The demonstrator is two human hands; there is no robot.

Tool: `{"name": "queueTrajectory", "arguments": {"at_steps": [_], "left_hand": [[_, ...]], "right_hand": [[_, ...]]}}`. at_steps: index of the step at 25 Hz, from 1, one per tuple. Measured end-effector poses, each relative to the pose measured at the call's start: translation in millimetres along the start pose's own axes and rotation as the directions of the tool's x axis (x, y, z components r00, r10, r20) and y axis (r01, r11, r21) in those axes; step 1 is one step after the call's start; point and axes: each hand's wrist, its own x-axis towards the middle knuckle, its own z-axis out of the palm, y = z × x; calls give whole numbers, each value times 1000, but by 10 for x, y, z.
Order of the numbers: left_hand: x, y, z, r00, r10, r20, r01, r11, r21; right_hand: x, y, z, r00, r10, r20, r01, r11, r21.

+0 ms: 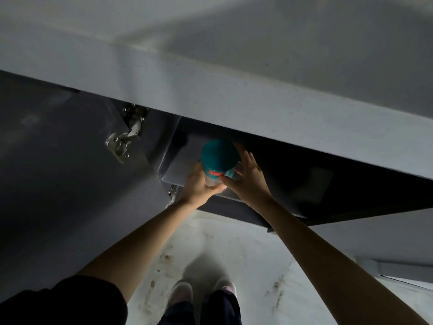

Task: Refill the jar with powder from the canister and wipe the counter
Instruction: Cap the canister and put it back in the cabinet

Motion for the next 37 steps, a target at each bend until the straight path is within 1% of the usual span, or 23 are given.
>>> {"name": "queueTrajectory", "arguments": {"at_steps": [3,7,10,13,15,18,19,20,22,23,25,27,29,34,37], "left_hand": [[28,-40,-25,999,-3,35,4,1000,-23],[-62,38,-100,998,0,62,0,1000,-1],[-223,231,-204,999,11,36,-11,1000,-21],[-531,540,-433,999,-32,-3,32,997,68],[-765,670,-540,998,-50,35,46,995,88],[-1113,1066,-731,994,-26,106,12,990,138],[-1206,1203,-773,990,1,141,-26,984,175],[-1293,1369,-813,982,31,186,-74,971,226],[-1390,1727,-904,961,52,273,-142,937,320],[-1424,1912,-951,952,50,303,-160,923,350],[-1463,2277,-1077,930,42,365,-188,908,374],[-1495,2614,-1228,904,30,427,-220,888,404],[-1497,2904,-1382,897,57,437,-257,873,414],[-1336,3460,-1655,927,143,347,-293,855,427],[-1119,3659,-1741,944,165,287,-279,864,420]], "right_hand": [[16,71,26,1000,5,-2,-5,1000,-29],[-64,23,-9,999,50,19,-49,997,-54],[-202,-91,-71,999,53,-12,-53,996,-68],[-439,-294,-284,996,82,-29,-84,991,-108],[-631,-382,-400,996,93,-13,-94,985,-147],[-937,-605,-743,1000,16,-19,-19,979,-202],[-1044,-699,-871,999,23,30,-16,975,-220],[-1151,-801,-1021,993,49,111,-20,969,-245],[-1325,-985,-1300,941,101,322,-4,957,-289],[-1390,-1084,-1430,913,122,388,3,952,-307],[-1478,-1330,-1673,891,118,438,21,954,-299],[-1514,-1600,-1941,888,94,450,51,953,-300],[-1510,-1807,-2210,891,68,449,90,943,-321],[-1378,-2188,-2841,944,-42,328,146,942,-301],[-1205,-2295,-3079,955,-59,291,157,933,-325]]}}
